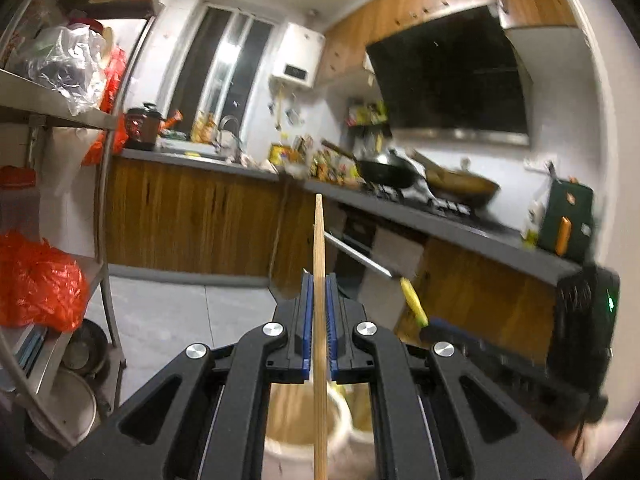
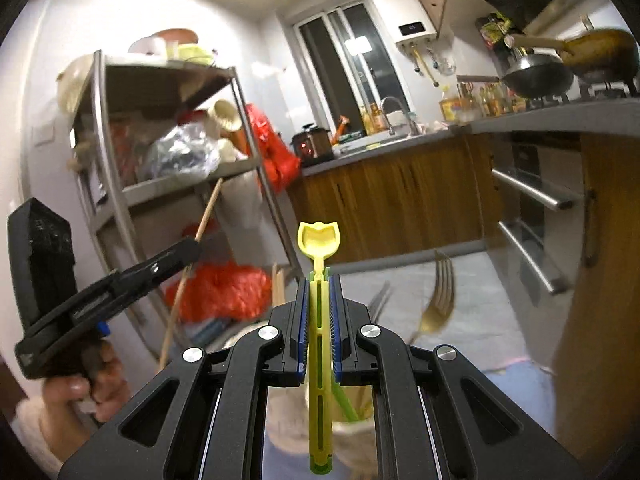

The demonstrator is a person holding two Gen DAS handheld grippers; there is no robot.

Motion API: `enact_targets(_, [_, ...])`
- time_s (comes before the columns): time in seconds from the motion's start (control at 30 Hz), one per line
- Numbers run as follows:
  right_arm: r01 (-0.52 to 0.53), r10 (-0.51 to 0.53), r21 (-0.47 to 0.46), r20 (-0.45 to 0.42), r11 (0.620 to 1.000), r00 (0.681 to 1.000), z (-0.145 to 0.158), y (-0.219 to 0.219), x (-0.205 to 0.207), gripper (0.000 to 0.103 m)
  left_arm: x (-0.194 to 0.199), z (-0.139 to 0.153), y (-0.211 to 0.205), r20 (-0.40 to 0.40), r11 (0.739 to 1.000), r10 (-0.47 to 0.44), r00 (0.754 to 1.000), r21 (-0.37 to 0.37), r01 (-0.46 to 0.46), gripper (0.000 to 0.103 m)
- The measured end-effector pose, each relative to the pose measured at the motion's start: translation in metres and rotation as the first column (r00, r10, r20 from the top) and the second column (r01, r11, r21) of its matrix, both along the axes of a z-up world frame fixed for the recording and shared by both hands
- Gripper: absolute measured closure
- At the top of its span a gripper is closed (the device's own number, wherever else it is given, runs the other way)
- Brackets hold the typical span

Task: Organize utensils
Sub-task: 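Insert the chopstick in the large compartment with left tool while right lowers yellow utensil into small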

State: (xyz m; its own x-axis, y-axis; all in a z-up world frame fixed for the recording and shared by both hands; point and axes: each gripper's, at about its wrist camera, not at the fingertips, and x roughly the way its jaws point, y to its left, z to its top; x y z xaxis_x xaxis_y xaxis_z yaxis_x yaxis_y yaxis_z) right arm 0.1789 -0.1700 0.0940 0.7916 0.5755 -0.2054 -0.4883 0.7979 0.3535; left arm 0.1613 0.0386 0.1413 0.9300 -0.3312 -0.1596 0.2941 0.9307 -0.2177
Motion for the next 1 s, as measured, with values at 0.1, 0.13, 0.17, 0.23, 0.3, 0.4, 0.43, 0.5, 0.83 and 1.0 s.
enact_targets(0.1, [-0.017,0.018,0.062,-0.012,0.998,1.000,-0.011,0.002,0.014,0.093,0.020,-0.006,-0.003,0.035,0.999,0.049,0.998,-0.023,-0.048,0.097])
enact_targets(0.13, [-0.022,0.023,0.076,-0.015,0.997,1.000,-0.015,0.003,0.017,0.093,0.022,-0.007,-0.003,0.043,0.998,0.056,0.997,-0.033,-0.055,0.097])
enact_targets(0.17, [-0.024,0.025,0.080,-0.015,0.996,1.000,-0.018,0.004,0.019,0.093,0.028,-0.008,-0.002,0.057,0.997,0.072,0.996,-0.044,-0.069,0.097])
enact_targets(0.23, [-0.026,0.027,0.076,-0.011,0.997,1.000,-0.024,0.007,0.025,0.093,0.034,-0.011,-0.003,0.073,0.995,0.092,0.993,-0.044,-0.089,0.097])
enact_targets(0.3, [-0.024,0.025,0.063,-0.007,0.998,1.000,-0.029,0.012,0.030,0.093,0.039,-0.016,-0.006,0.081,0.994,0.113,0.990,-0.023,-0.111,0.097])
enact_targets(0.4, [-0.029,0.029,0.043,-0.010,0.999,1.000,-0.037,0.016,0.032,0.093,0.045,-0.023,-0.007,0.078,0.994,0.110,0.991,-0.018,-0.109,0.097])
enact_targets(0.43, [-0.033,0.034,0.034,-0.015,0.999,0.999,-0.041,0.016,0.032,0.093,0.045,-0.026,-0.007,0.072,0.995,0.101,0.992,-0.014,-0.101,0.097])
enact_targets(0.5, [-0.037,0.037,0.011,-0.012,0.999,0.999,-0.045,0.017,0.029,0.093,0.040,-0.030,-0.007,0.076,0.996,0.092,0.993,0.016,-0.093,0.097])
enact_targets(0.83, [-0.031,0.030,-0.031,-0.020,0.999,0.999,-0.053,0.017,0.020,0.093,0.016,-0.055,0.005,0.003,0.998,0.062,0.998,0.027,-0.062,0.097])
enact_targets(1.0, [-0.052,0.052,0.023,-0.016,0.998,0.999,-0.044,0.013,0.019,0.093,0.012,-0.056,0.009,-0.030,0.999,0.041,0.999,0.008,-0.040,0.097])
